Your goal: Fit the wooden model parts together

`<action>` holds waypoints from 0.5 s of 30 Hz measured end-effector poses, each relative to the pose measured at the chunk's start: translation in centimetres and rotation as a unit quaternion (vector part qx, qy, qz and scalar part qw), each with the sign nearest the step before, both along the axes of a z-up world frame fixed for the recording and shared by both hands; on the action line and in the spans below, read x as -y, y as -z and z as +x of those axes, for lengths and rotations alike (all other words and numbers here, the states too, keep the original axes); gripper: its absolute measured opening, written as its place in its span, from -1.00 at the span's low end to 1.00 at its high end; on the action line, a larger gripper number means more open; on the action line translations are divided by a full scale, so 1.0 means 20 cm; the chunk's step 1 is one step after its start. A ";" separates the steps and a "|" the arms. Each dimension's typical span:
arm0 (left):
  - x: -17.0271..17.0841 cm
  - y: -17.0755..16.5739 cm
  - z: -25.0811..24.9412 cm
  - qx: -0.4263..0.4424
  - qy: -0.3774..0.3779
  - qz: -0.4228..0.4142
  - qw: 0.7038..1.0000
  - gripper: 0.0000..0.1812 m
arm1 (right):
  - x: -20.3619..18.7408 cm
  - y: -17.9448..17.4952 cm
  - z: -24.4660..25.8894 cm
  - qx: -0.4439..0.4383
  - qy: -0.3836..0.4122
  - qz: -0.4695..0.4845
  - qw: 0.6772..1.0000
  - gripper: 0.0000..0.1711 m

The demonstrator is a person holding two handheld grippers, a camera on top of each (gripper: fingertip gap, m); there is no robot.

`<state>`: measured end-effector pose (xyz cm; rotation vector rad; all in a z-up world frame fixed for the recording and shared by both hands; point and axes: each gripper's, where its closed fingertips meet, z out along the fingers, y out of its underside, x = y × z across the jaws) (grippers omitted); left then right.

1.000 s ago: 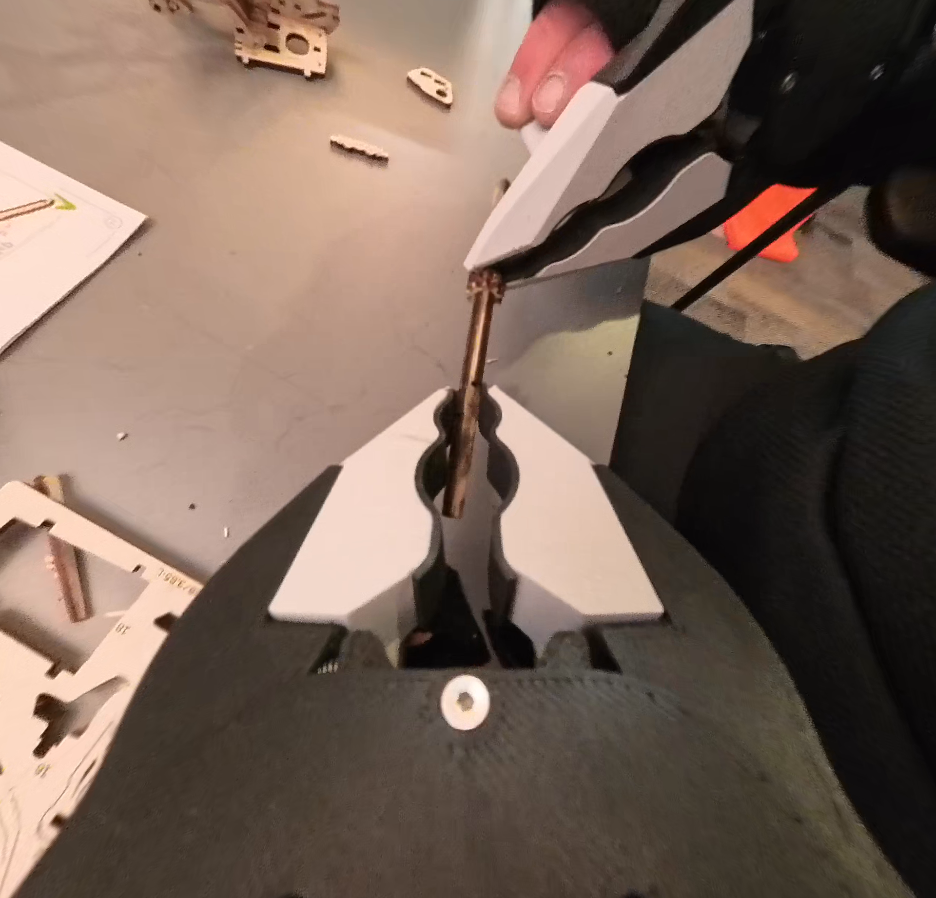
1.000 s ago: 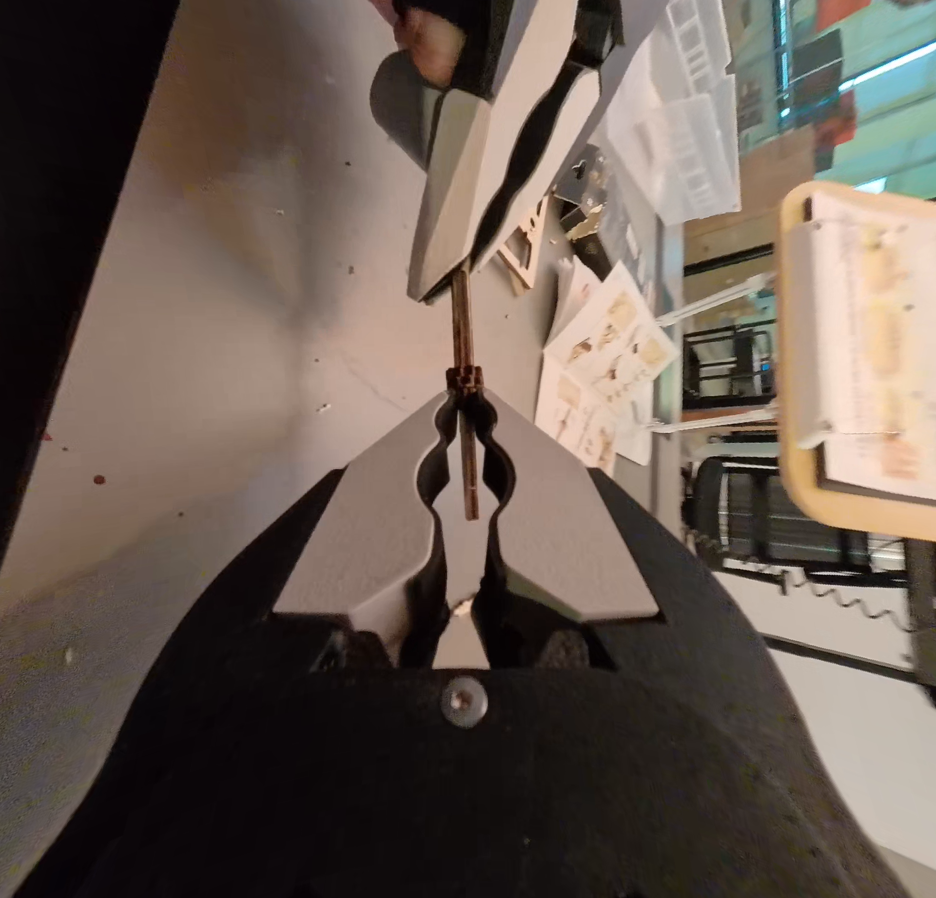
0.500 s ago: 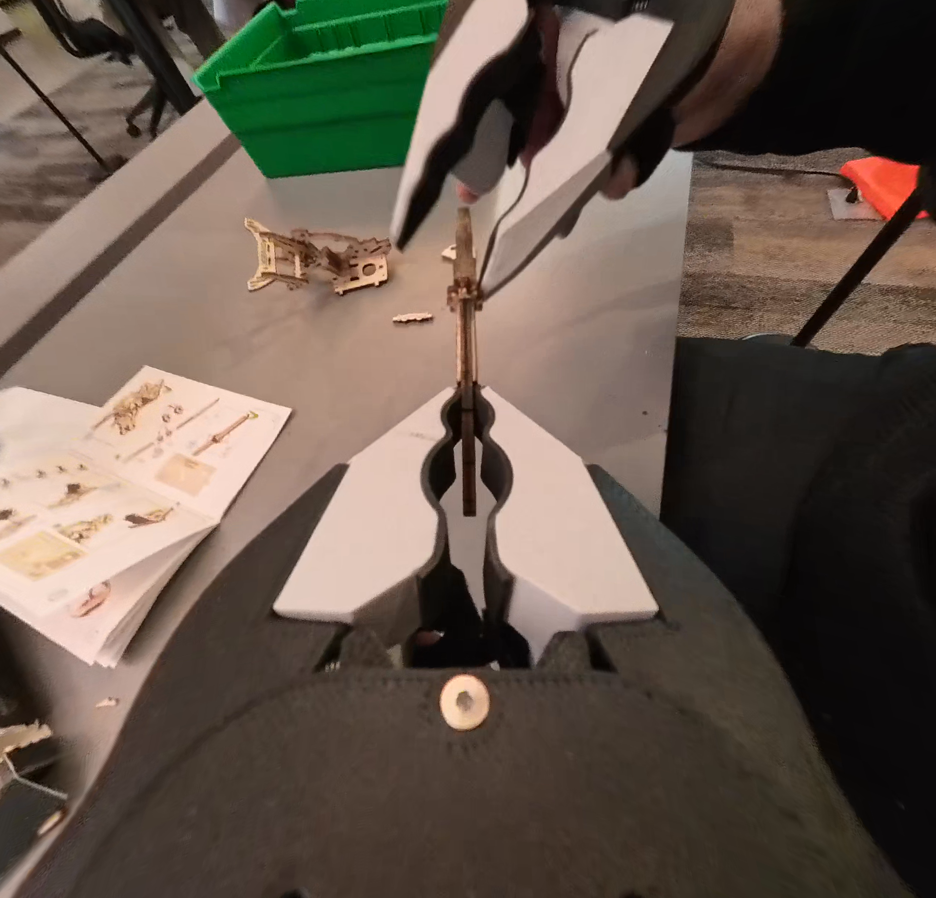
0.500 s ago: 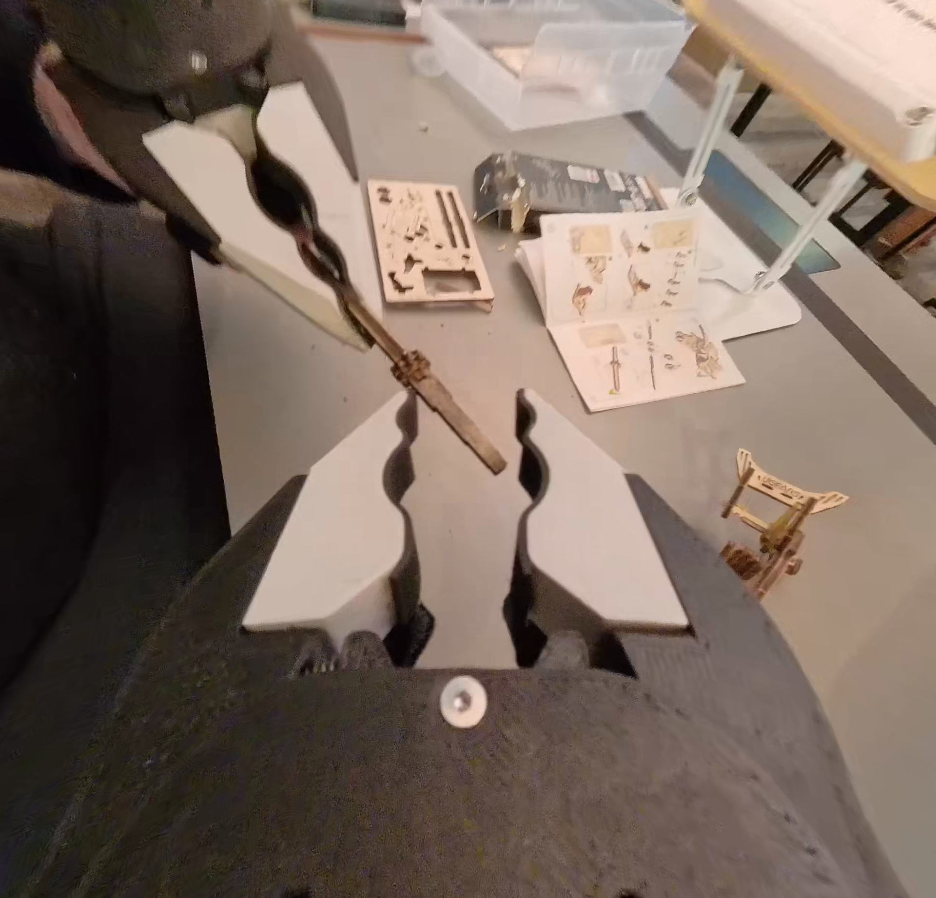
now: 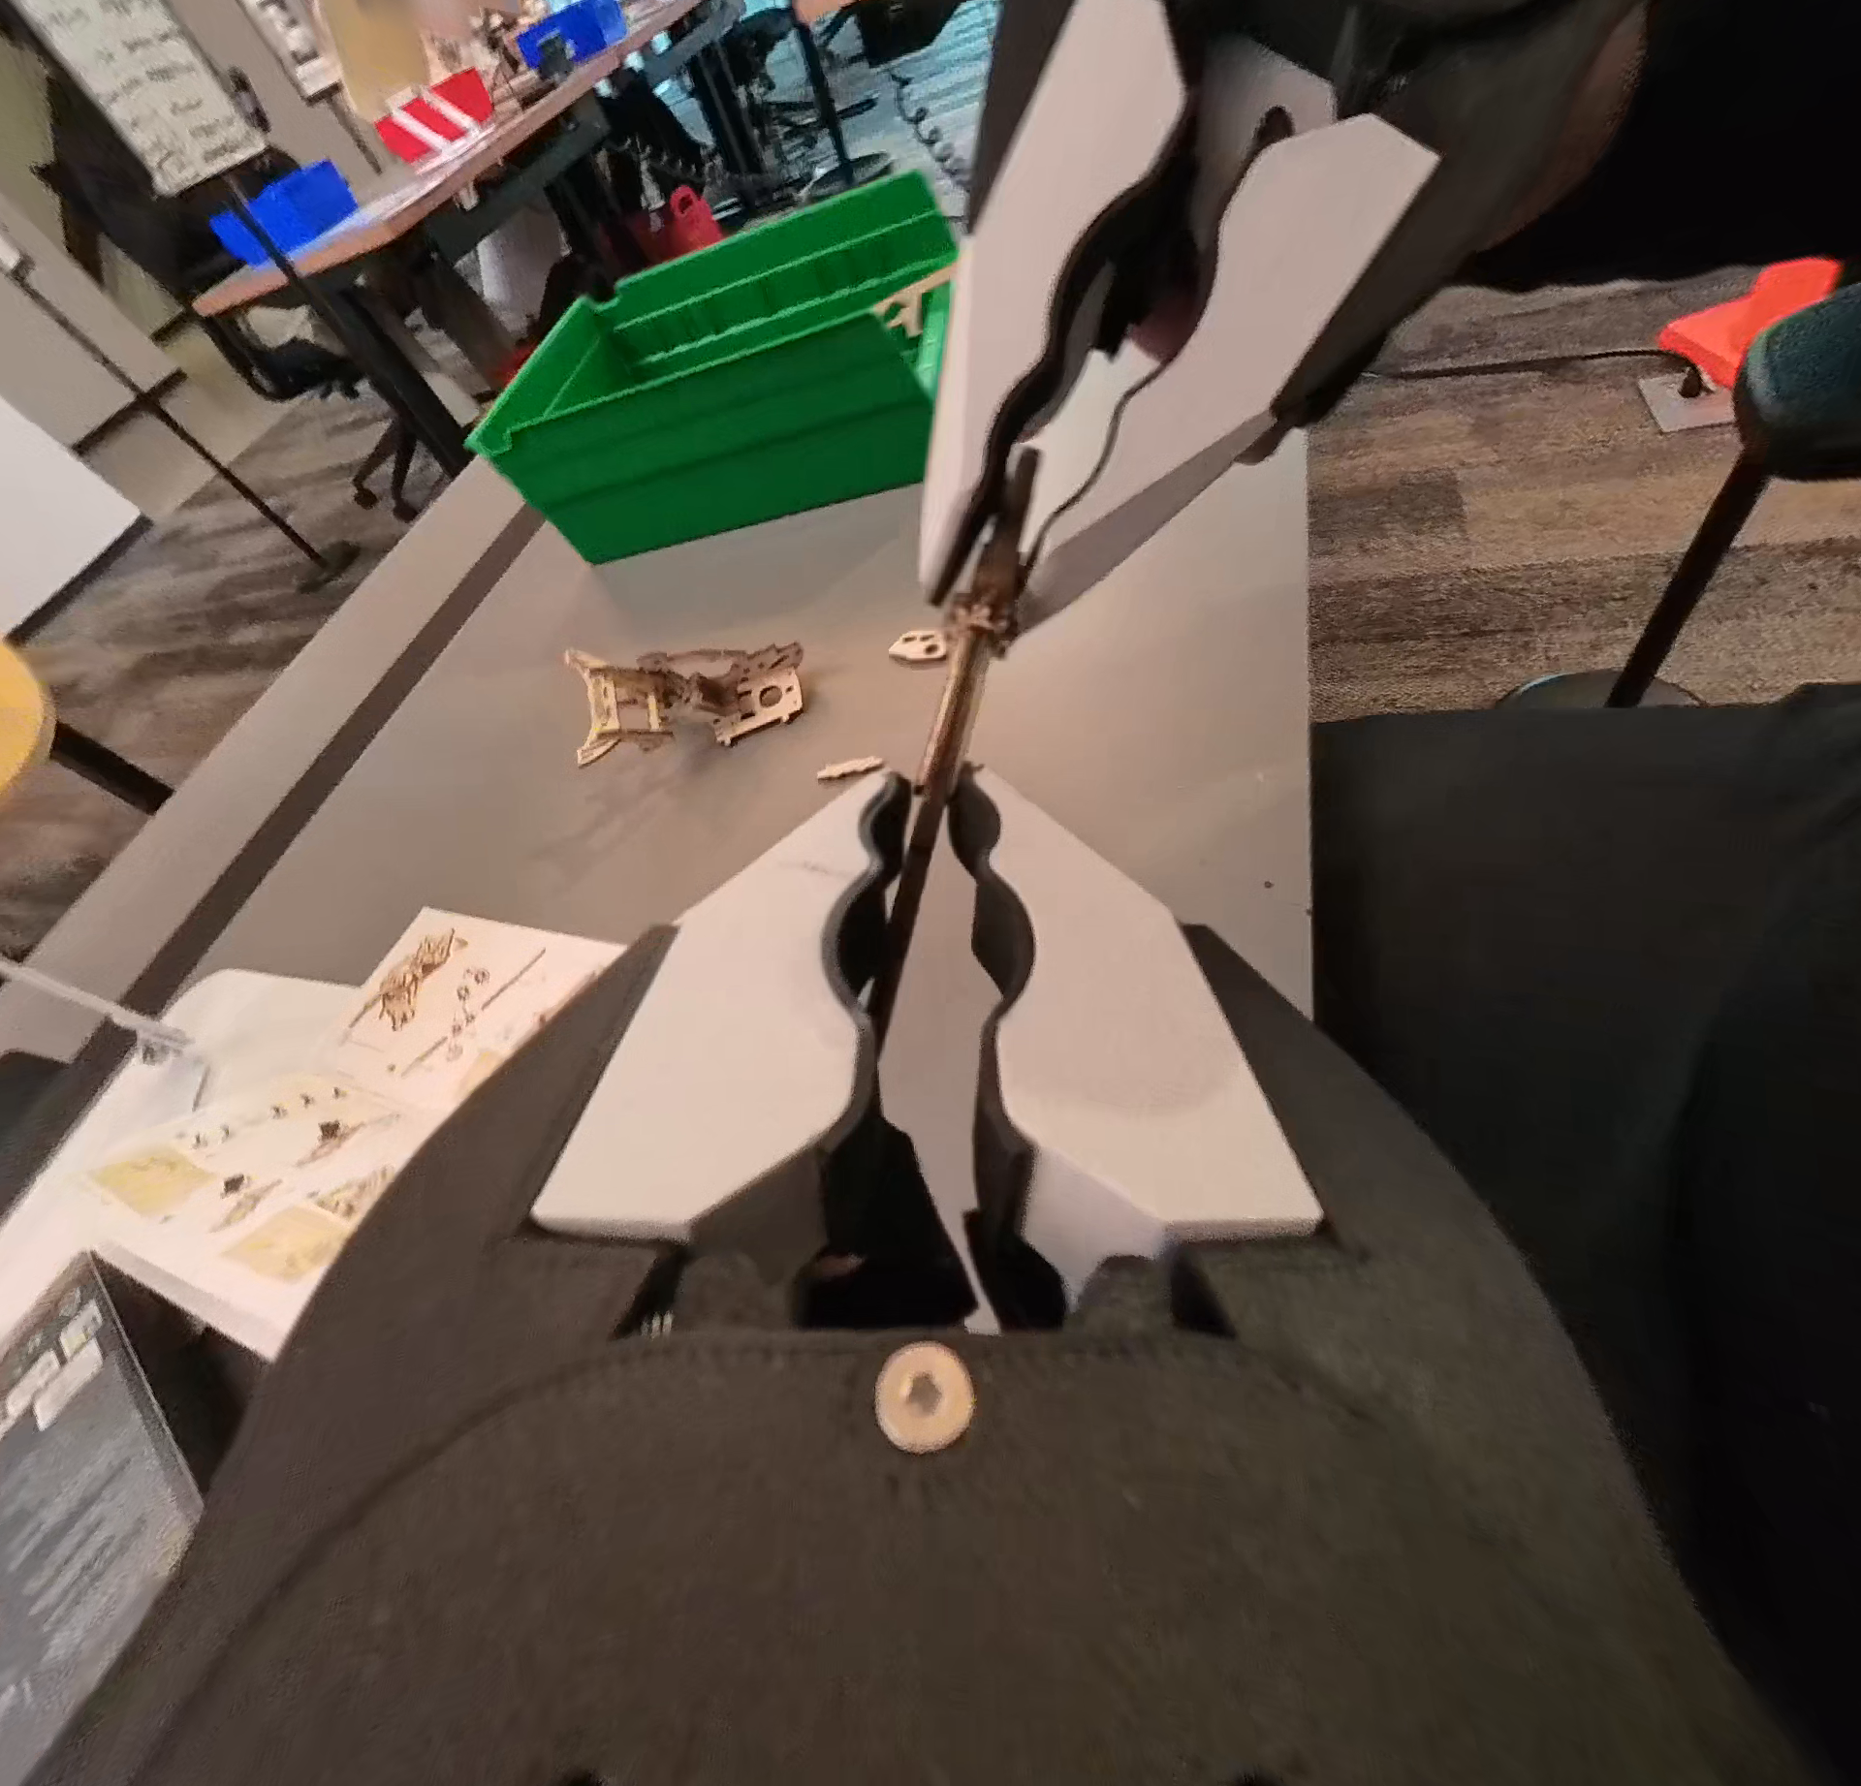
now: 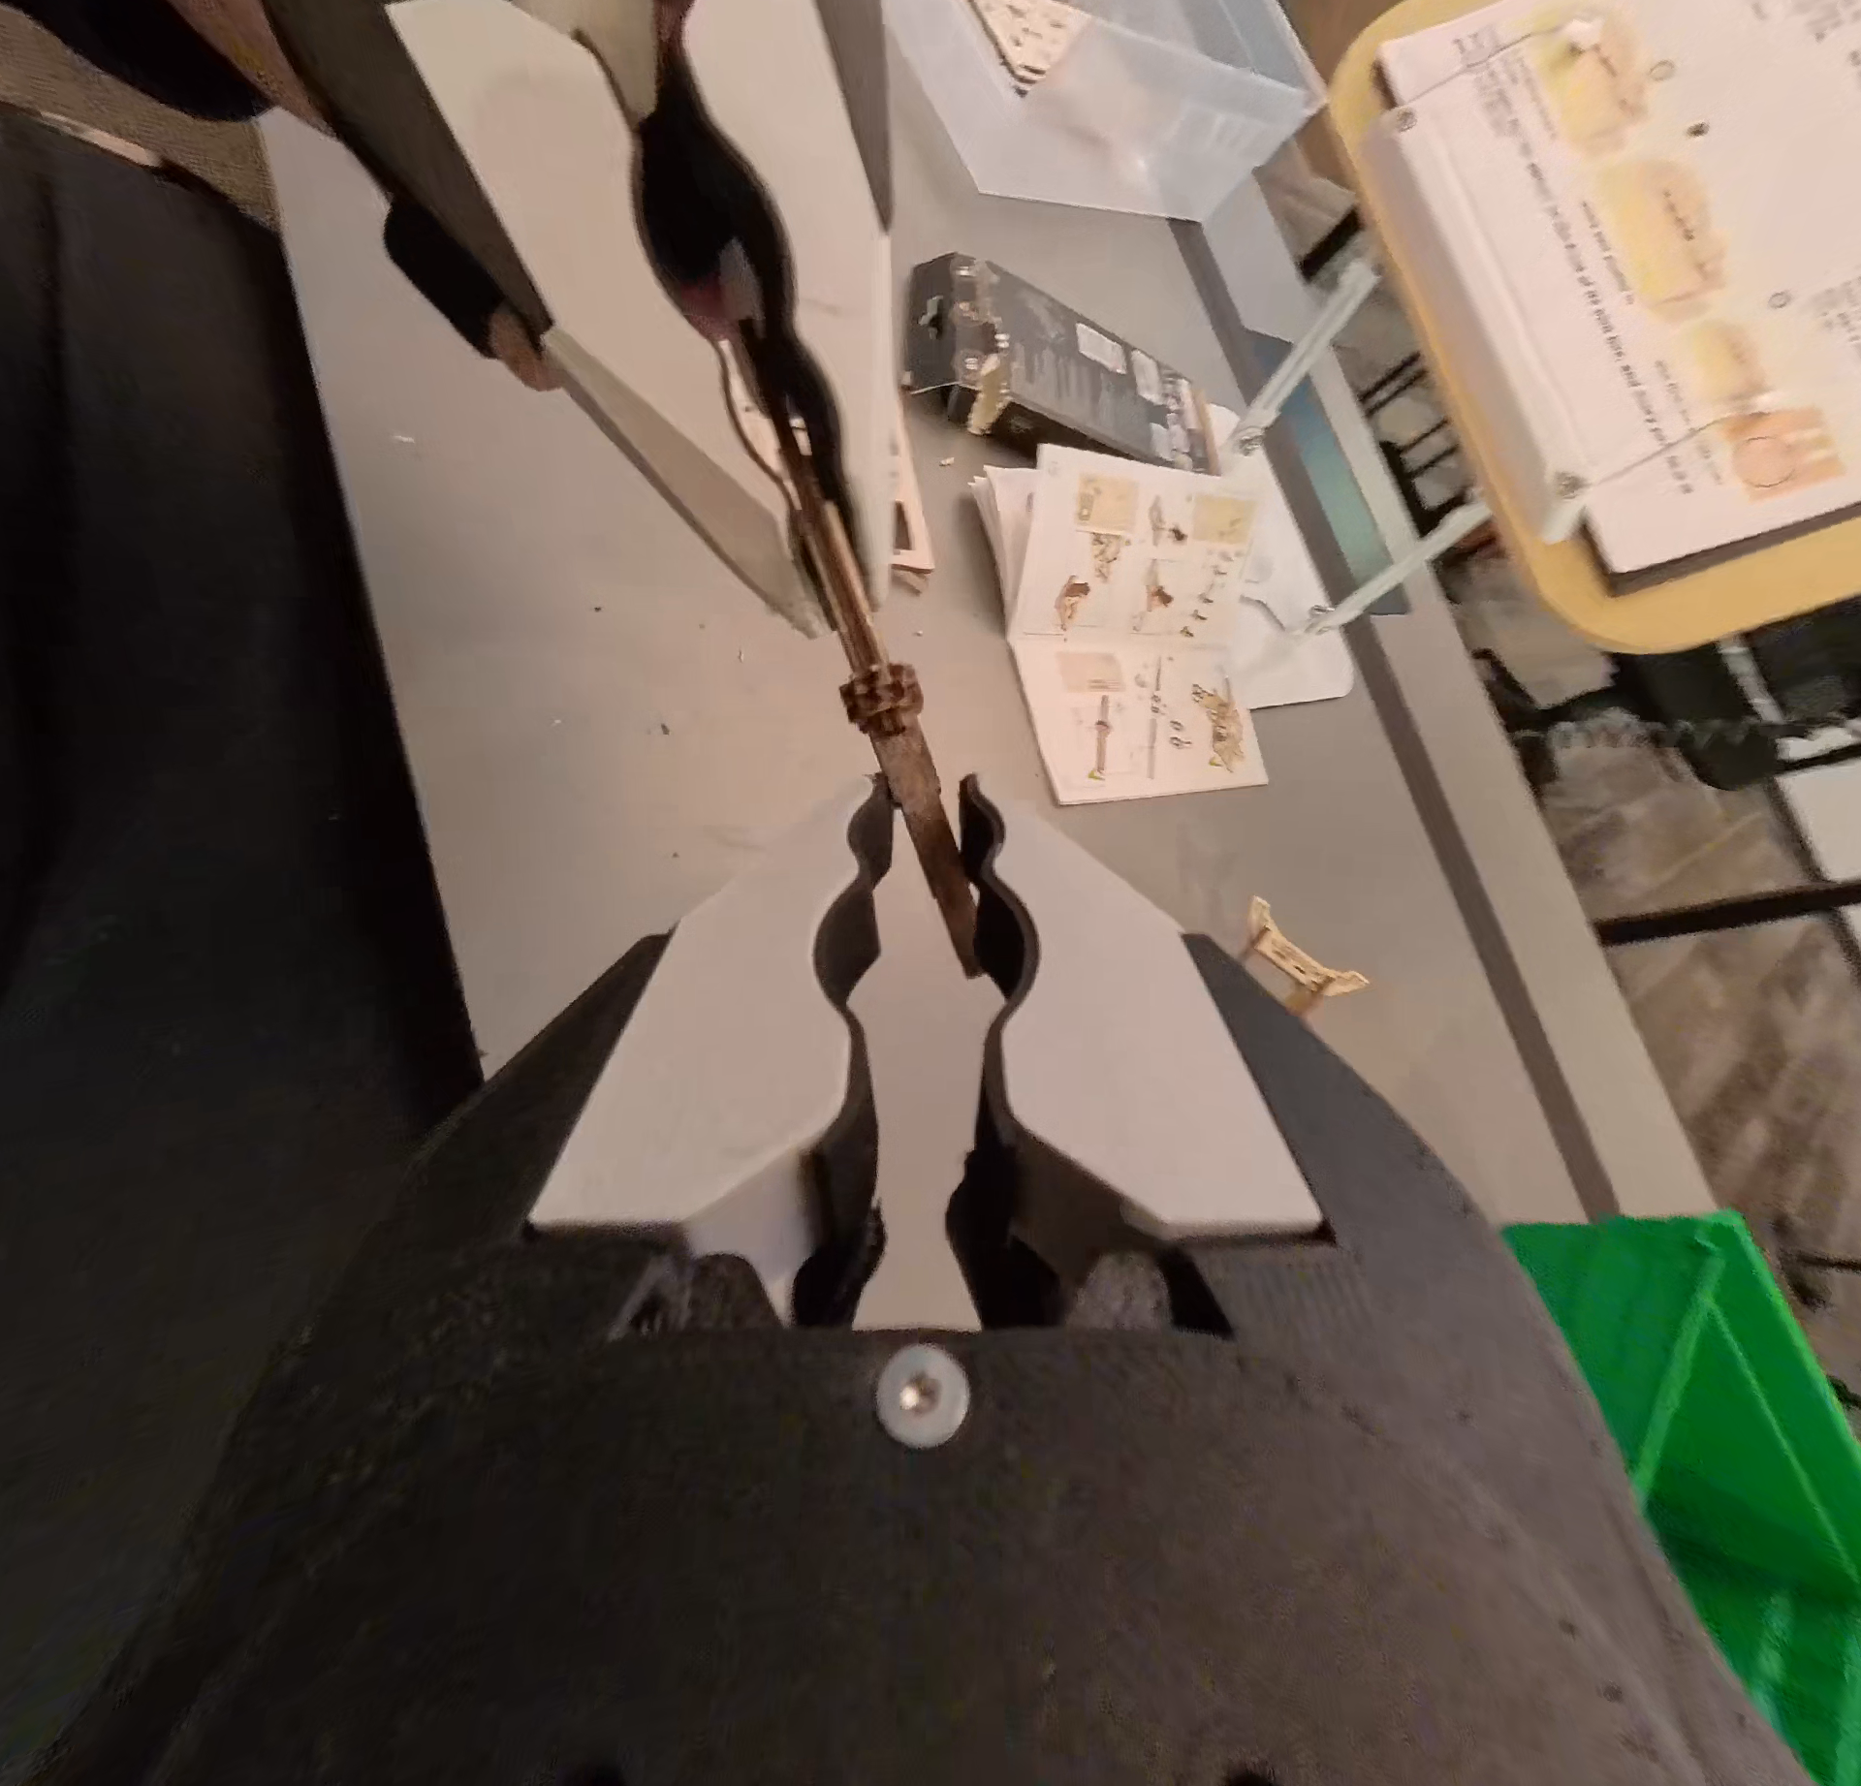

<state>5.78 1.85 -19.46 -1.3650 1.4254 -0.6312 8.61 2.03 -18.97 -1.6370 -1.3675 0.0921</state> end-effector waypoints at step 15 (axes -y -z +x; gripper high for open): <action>0.13 -0.13 0.11 0.000 0.042 0.119 0.992 -0.94 | 0.12 -0.11 0.10 -0.037 0.095 0.053 0.993 -0.83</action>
